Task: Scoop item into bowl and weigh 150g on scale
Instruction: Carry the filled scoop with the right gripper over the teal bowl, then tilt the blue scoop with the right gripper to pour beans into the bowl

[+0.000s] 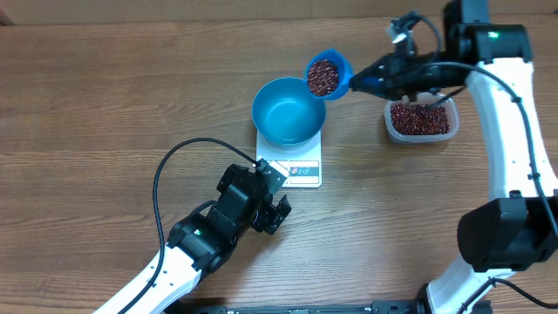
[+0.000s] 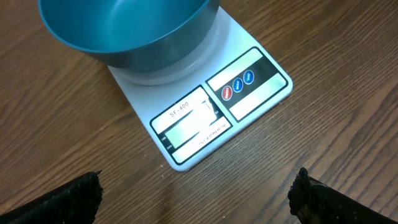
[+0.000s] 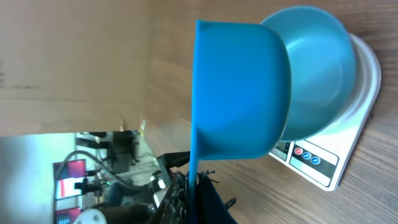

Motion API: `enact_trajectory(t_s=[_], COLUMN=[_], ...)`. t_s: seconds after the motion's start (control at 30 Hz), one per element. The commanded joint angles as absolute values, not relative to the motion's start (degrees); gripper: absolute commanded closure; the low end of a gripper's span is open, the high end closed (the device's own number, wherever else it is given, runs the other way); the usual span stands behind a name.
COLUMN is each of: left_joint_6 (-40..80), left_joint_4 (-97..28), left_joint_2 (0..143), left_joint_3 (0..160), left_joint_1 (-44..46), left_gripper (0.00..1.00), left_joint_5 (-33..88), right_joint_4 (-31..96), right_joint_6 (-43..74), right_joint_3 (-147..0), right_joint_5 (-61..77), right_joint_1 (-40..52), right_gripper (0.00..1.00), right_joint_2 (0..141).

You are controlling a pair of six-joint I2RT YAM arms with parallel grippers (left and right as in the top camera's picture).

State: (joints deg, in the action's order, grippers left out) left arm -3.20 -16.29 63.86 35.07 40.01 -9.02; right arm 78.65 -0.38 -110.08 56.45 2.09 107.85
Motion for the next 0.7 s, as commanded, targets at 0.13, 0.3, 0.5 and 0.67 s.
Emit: enact_trajectory(t_s=[0.13, 0.3, 0.5, 0.67], left_joint_6=[-3.86, -3.86, -3.86, -3.86], left_joint_4=[-16.25, -16.25, -16.25, -16.25], left_joint_2=[63.31, 63.31, 63.31, 63.31], left_joint_3=[34.68, 34.68, 34.68, 34.68], left_joint_1=[39.77, 39.77, 39.77, 39.75], left_gripper=[0.01, 0.00, 0.01, 0.00], left_joint_5=[-8.97, -8.99, -8.99, -8.99], right_joint_4=[74.28, 71.92, 71.50, 71.09], right_joint_6=[8.27, 9.58, 11.42, 12.45], right_joint_3=[-111.57, -111.57, -111.57, -111.57], right_joint_5=[44.40, 36.47, 22.83, 15.94], right_joint_1=[9.80, 14.55, 20.27, 23.42], right_gripper=[0.96, 0.96, 0.96, 0.96], right_joint_2=[106.41, 106.41, 106.41, 106.41])
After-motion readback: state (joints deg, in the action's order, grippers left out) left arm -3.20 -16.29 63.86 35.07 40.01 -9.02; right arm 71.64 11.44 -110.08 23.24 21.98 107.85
